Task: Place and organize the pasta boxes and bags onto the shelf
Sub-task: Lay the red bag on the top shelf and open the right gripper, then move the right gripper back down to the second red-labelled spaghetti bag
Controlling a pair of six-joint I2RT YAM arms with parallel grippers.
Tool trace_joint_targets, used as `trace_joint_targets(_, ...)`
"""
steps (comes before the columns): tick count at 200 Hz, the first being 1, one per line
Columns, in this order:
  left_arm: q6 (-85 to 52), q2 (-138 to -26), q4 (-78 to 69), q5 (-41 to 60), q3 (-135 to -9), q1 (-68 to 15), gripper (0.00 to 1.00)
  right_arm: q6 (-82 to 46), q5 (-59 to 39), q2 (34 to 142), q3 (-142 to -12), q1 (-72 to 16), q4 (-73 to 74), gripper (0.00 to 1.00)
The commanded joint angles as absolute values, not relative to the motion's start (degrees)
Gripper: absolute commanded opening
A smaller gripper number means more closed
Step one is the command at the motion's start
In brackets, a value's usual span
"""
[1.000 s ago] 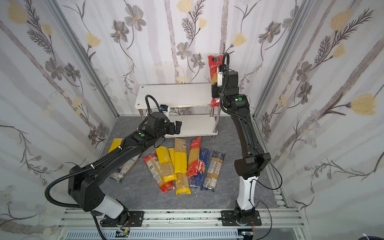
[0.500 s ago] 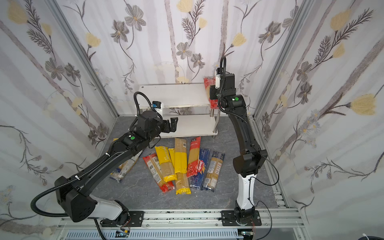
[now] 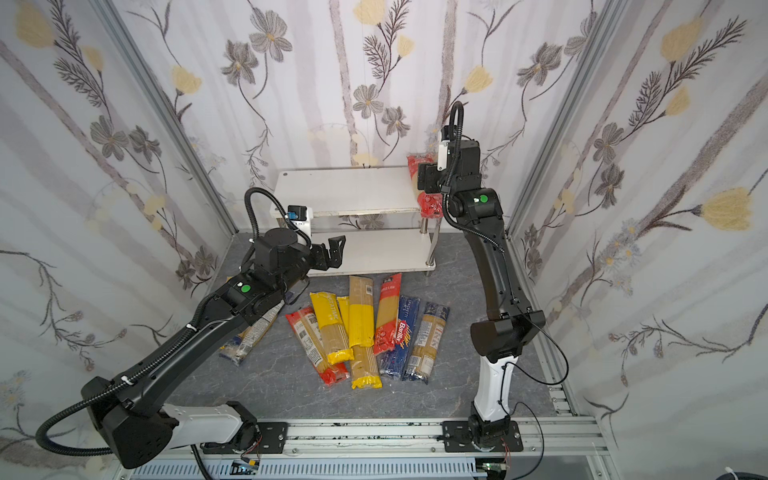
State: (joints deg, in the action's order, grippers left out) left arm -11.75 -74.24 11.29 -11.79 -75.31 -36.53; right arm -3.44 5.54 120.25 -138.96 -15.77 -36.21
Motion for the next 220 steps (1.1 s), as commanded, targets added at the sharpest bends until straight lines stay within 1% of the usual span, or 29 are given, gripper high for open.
trace_joint_targets(1,-11.4,-72.8,10.1,-11.5,-74.5,-36.5,1.0,-3.6,8.6,118.3,-138.4,-16.9,-38.1,0.86)
trace_joint_targets(19,-11.7,-72.3,10.1,-10.7,-72.6,-36.5,1.0,-3.3,10.6,115.9,-136.3,-18.5,-39.5,0.86)
trace_joint_targets(54,-12.3,-68.6,10.1,-9.5,-69.1,-36.5,1.0,-2.4,15.4,108.7,-126.4,-22.8,-38.9,0.86)
trace_joint_targets(125,-13.3,-66.4,10.1,-4.9,-64.5,-36.5,1.0,-6.9,22.1,95.3,-109.3,-30.8,-39.8,0.86)
trace_joint_targets(167,-14.4,-64.9,10.1,-2.8,-62.0,-36.5,1.0,-12.2,23.1,87.7,-100.4,-33.9,-40.9,0.86)
trace_joint_targets(192,-15.8,-63.8,10.1,-1.7,-61.0,-36.5,1.0,-15.4,24.8,86.0,-97.5,-36.1,-44.2,0.85)
trace_joint_targets(220,-16.7,-63.1,10.1,-1.0,-59.1,-36.5,1.0,-20.6,23.1,83.4,-90.7,-39.1,-45.1,0.85)
